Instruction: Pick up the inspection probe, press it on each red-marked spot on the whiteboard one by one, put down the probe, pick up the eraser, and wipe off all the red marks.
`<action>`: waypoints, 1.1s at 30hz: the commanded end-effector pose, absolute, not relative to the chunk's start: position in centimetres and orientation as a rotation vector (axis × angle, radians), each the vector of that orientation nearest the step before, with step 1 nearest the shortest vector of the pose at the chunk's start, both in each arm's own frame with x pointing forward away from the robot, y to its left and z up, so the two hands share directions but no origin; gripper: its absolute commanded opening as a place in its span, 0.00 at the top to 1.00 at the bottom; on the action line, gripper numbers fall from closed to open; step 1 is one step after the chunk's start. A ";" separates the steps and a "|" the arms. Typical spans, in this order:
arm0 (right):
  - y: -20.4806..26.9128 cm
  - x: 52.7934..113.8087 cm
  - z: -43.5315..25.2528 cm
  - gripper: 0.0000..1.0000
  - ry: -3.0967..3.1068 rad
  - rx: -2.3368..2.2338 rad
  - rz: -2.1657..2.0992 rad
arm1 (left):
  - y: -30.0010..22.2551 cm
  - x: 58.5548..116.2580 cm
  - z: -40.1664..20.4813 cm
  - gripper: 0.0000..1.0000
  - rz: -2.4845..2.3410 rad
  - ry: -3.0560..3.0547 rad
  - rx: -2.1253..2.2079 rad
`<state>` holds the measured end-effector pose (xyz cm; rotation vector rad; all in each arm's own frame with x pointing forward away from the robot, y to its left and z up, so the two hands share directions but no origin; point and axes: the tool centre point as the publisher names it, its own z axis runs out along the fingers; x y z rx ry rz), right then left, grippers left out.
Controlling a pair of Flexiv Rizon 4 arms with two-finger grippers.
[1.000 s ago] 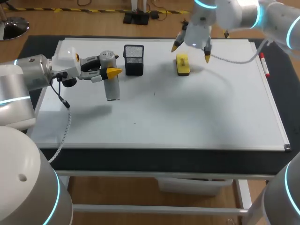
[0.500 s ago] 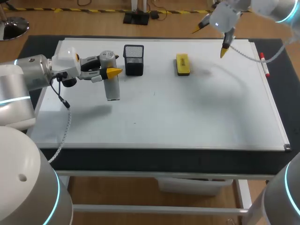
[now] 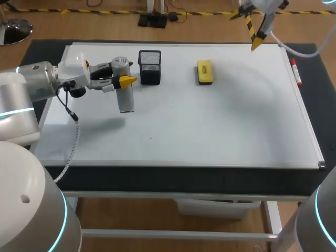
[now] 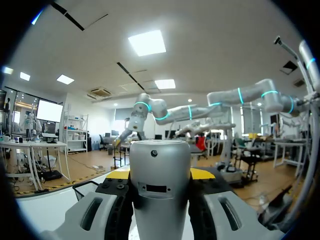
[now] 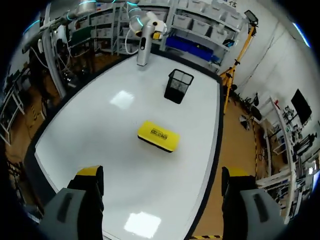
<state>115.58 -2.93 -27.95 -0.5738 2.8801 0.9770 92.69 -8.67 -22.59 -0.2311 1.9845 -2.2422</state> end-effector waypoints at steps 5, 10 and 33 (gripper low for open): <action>-4.1 115.8 -26.4 0.00 2.861 -0.479 1.138 | -8.6 92.8 -22.5 1.00 -2.245 1.984 -0.229; -4.1 115.8 -26.4 0.00 2.861 -0.479 1.138 | -8.6 92.8 -22.5 1.00 -2.245 1.984 -0.229; -4.1 115.8 -26.4 0.00 2.861 -0.479 1.138 | -10.2 100.4 -15.1 1.00 -2.199 2.021 -0.065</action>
